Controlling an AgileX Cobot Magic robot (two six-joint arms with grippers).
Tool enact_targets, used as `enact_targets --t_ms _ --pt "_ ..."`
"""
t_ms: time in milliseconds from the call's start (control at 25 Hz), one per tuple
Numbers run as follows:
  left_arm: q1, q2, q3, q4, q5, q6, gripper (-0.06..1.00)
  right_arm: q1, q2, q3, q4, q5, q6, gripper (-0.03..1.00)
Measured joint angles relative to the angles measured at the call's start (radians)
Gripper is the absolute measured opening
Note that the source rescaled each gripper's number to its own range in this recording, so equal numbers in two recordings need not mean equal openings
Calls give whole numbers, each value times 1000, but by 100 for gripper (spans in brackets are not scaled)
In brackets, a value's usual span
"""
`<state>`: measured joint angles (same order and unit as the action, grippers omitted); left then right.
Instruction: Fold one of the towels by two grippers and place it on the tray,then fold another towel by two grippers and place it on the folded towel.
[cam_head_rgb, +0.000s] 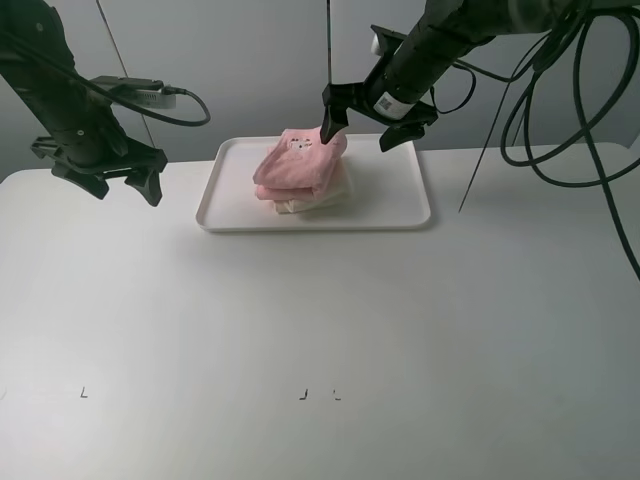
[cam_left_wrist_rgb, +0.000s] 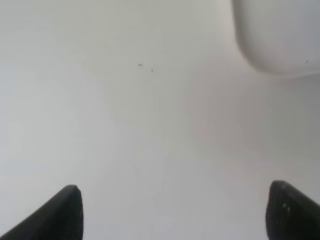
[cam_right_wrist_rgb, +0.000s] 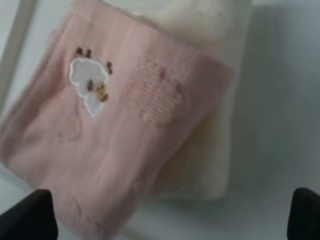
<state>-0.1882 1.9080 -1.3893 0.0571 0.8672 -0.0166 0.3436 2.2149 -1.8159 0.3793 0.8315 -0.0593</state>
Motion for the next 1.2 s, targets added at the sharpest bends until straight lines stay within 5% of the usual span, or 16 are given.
enact_targets --t_ms 200,360,680,1200 --pt "11 -157 121 64 -55 -41 95 -2 -131 45 -268 59 52 100" --pt "58 -350 317 77 -138 -95 95 -2 -304 234 -389 21 96 100" --pt "68 -693 565 118 -145 -148 98 -2 -783 716 -454 -71 146 100" --pt "68 -1128 577 53 78 -91 98 -2 -1441 1136 -466 -55 164 100"
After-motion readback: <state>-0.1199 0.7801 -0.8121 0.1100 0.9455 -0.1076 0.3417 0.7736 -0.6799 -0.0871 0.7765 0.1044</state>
